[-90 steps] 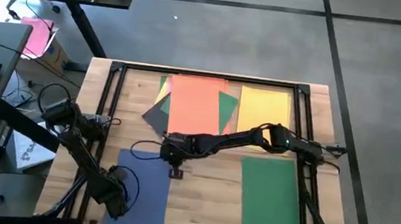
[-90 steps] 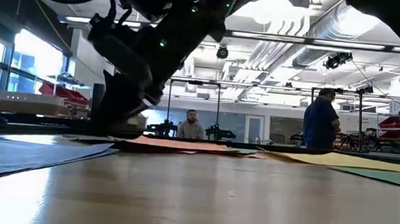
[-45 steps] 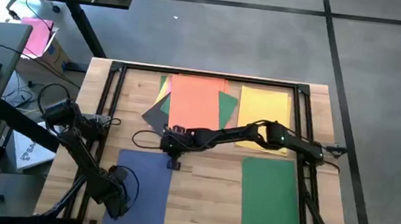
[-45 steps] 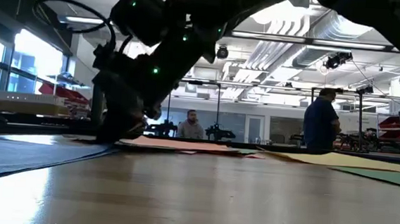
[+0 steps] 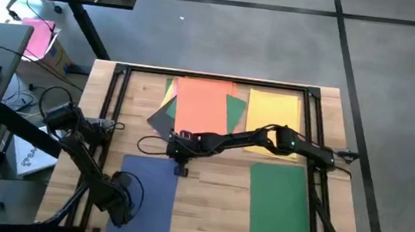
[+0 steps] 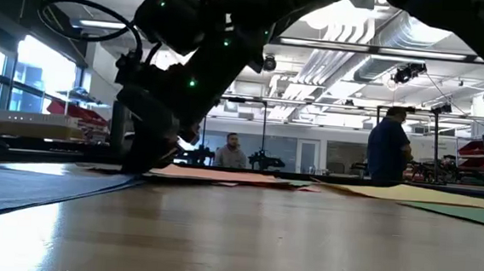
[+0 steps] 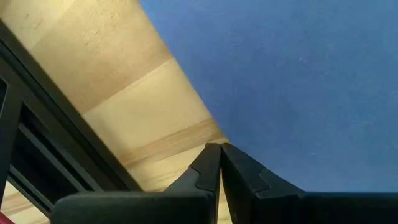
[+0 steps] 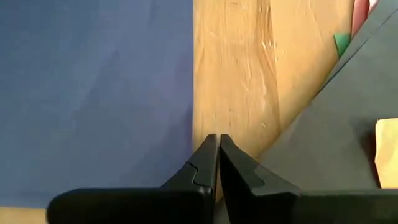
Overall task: Organize paper
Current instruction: Adjust the bottom left violet paper
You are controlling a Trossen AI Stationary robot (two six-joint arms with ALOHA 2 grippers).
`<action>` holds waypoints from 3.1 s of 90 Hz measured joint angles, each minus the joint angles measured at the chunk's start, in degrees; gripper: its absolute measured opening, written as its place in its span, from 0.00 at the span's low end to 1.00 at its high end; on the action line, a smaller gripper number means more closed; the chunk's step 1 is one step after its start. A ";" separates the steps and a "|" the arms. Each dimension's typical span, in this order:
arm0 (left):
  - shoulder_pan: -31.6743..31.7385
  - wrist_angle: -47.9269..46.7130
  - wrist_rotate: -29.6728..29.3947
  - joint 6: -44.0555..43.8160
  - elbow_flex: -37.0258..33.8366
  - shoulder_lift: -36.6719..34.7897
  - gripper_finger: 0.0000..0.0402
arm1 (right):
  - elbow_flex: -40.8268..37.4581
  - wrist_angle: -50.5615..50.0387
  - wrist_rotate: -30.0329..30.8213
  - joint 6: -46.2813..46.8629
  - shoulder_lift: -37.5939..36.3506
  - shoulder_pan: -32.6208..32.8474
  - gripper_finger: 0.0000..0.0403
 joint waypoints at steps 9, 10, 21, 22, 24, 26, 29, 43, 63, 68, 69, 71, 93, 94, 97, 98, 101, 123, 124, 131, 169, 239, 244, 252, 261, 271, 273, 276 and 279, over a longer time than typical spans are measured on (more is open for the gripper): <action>0.00 -0.02 0.02 -0.11 0.00 0.00 0.00 | -0.04 -0.40 0.02 -0.05 -0.25 0.19 0.00; 0.00 -0.02 0.02 -0.14 0.00 0.00 0.00 | -0.05 -0.57 0.02 -0.14 -0.31 0.22 0.00; 0.00 -0.08 -0.12 -0.44 0.00 0.00 0.00 | -0.20 -3.24 0.02 -1.20 -1.34 0.62 0.00; 0.00 -0.07 -0.17 -0.46 0.00 0.00 0.00 | -0.23 -3.57 0.02 -1.23 -1.46 0.65 0.00; 0.00 -0.09 -0.22 -0.46 0.00 0.00 0.00 | -0.28 -4.14 0.05 -1.30 -1.77 0.71 0.00; 0.00 -0.09 -0.25 -0.46 0.02 0.00 0.00 | -0.33 -4.64 0.10 -1.42 -2.08 0.78 0.00; 0.00 -0.09 -0.29 -0.46 0.02 0.00 0.00 | -0.36 -5.17 0.24 -2.06 -2.27 0.90 0.00; 0.00 -0.11 -0.37 -0.48 0.02 -0.01 0.00 | -0.44 -7.23 -0.47 -4.52 -3.13 1.54 0.00; 0.00 -0.11 -0.41 -0.46 0.02 -0.01 0.00 | -0.44 -6.22 4.11 -4.03 -3.21 1.84 0.00; 0.00 -0.14 -0.42 -0.46 0.02 0.00 0.00 | -0.44 -5.16 4.92 -3.78 -3.36 1.77 0.00; 0.00 -0.15 -0.44 -0.46 0.02 0.00 0.00 | -0.44 -4.90 4.82 -3.77 -3.42 1.71 0.00; 0.00 -0.13 -0.42 -0.46 0.02 -0.02 0.00 | -0.44 -4.30 4.46 -3.78 -3.47 1.58 0.00; 0.00 -0.15 -0.44 -0.46 0.02 0.00 0.00 | -0.35 -5.78 -3.86 -4.34 -3.65 1.20 0.00; 0.00 -0.15 -0.44 -0.44 0.02 0.00 0.00 | -0.35 -5.97 -3.91 -4.34 -3.65 1.21 0.00; 0.00 -0.15 -0.44 -0.44 0.02 0.00 0.00 | -0.35 -6.76 -3.97 -4.33 -3.65 1.29 0.00; 0.00 -0.15 -0.44 -0.44 0.02 0.00 0.00 | -0.35 -7.09 -4.00 -4.35 -3.65 1.29 0.00; 0.00 -0.16 -0.44 -0.44 0.02 -0.01 0.00 | -0.35 -7.99 -4.22 -4.54 -3.65 1.31 0.00; 0.00 -0.17 -0.44 -0.45 0.02 0.00 0.00 | -0.29 -11.51 -7.77 -7.20 -3.65 1.33 0.00; 0.00 -0.17 -0.44 -0.45 0.02 0.00 0.00 | -0.28 -11.55 -7.73 -7.22 -3.65 1.33 0.00; 0.00 -0.19 -0.44 -0.46 0.02 -0.01 0.00 | -0.26 -12.34 -7.62 -7.21 -4.02 1.33 0.00; 0.18 -18.36 -8.13 0.89 4.64 -0.52 0.00 | -0.20 -18.60 -8.44 -6.41 -5.34 6.49 0.00; 10.86 -12.09 -22.77 14.26 -5.90 -2.32 0.00 | -0.37 -13.92 -1.45 0.26 -3.51 7.57 0.00; 11.10 -11.97 -25.81 14.32 -5.97 -2.24 0.00 | -0.37 -13.44 -1.68 0.26 -3.31 7.12 0.00; 11.58 -10.79 -30.10 14.99 -5.95 -2.21 0.00 | -0.35 -12.45 -1.67 0.24 -3.02 6.66 0.00; 11.94 -8.96 -32.03 15.20 -5.95 -2.21 0.00 | -0.35 -11.15 -1.55 0.21 -2.80 6.25 0.00; 12.52 -8.59 -31.53 15.73 -5.91 -2.21 0.00 | -0.35 -10.60 -0.93 -0.28 -2.76 6.18 0.00; 12.52 -8.59 -31.36 15.76 -5.91 -2.25 0.00 | -0.35 -10.65 -0.96 -0.37 -2.82 6.18 0.00; 12.52 -8.61 -31.21 15.74 -5.90 -2.27 0.00 | -0.35 -10.74 -1.10 -0.42 -2.84 6.18 0.00; 12.52 -8.77 -31.17 15.69 -5.90 -2.27 0.00 | -0.35 -10.93 -1.32 -0.44 -2.84 6.18 0.00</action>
